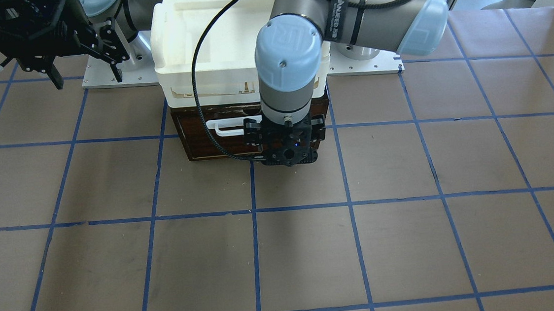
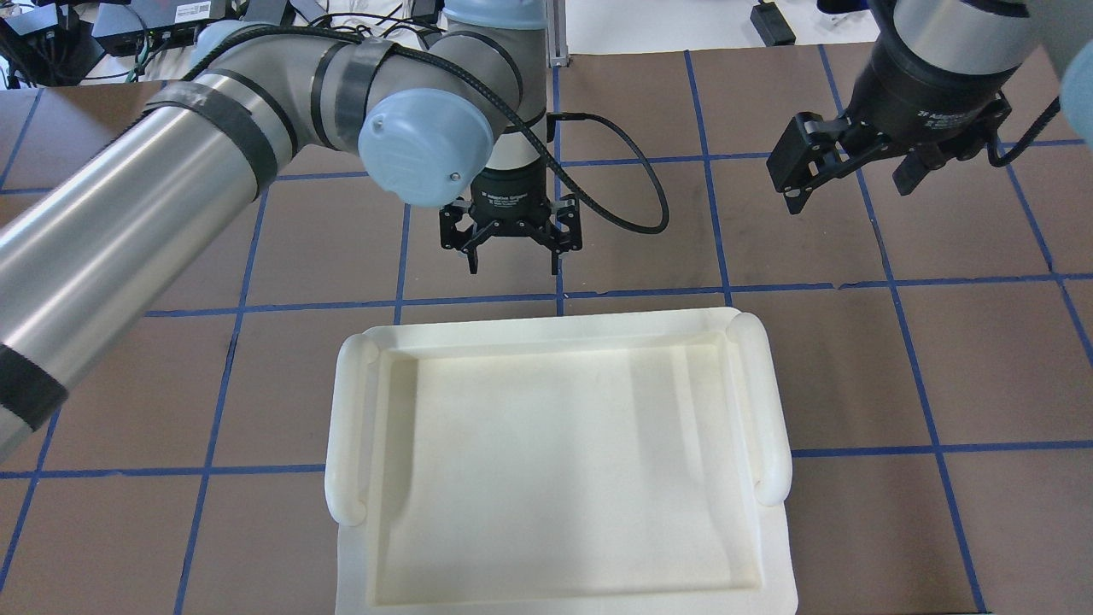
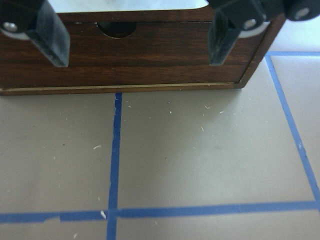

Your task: Put scissors in drawer and close it

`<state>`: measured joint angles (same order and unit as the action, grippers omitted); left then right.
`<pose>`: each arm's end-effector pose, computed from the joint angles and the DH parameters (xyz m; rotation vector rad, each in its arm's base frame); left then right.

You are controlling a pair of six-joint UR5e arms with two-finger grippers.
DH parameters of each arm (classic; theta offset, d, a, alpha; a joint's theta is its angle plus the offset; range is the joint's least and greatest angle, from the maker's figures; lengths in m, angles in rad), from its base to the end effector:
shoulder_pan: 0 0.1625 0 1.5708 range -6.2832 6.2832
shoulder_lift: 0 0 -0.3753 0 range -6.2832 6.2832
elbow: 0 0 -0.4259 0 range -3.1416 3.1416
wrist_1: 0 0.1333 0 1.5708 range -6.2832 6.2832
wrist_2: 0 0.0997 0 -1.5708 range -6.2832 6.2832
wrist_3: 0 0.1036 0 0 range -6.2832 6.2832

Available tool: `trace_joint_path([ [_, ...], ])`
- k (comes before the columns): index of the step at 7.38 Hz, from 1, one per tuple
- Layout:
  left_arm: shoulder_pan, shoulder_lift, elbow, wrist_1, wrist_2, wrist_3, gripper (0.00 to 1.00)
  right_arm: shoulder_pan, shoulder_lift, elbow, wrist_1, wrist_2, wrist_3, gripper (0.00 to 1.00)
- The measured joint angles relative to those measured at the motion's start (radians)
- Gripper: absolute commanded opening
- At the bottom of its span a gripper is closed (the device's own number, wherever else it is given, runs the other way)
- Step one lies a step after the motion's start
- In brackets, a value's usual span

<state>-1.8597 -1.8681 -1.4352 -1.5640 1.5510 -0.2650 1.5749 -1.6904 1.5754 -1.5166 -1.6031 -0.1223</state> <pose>-0.3043 -0.5489 0.3350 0.0348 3.1088 0.2405 0.1319 -0.4836 0.4867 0.1945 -3.0983 0.0913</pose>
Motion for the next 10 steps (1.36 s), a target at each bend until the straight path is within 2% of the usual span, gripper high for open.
trace_joint_path([
  [5, 0.056, 0.235, -0.042, 0.034, 0.097, 0.097, 1.00, -0.001, 0.000, 0.000, -0.001, 0.001, -0.001, 1.00],
  [8, 0.078, 0.302, -0.062, 0.022, 0.102, 0.102, 1.00, 0.000, -0.002, 0.000, -0.001, 0.000, 0.000, 1.00],
  [10, 0.181, 0.320, -0.068, 0.011, 0.097, 0.104, 1.00, 0.000, -0.003, 0.000, -0.001, -0.003, 0.000, 1.00],
])
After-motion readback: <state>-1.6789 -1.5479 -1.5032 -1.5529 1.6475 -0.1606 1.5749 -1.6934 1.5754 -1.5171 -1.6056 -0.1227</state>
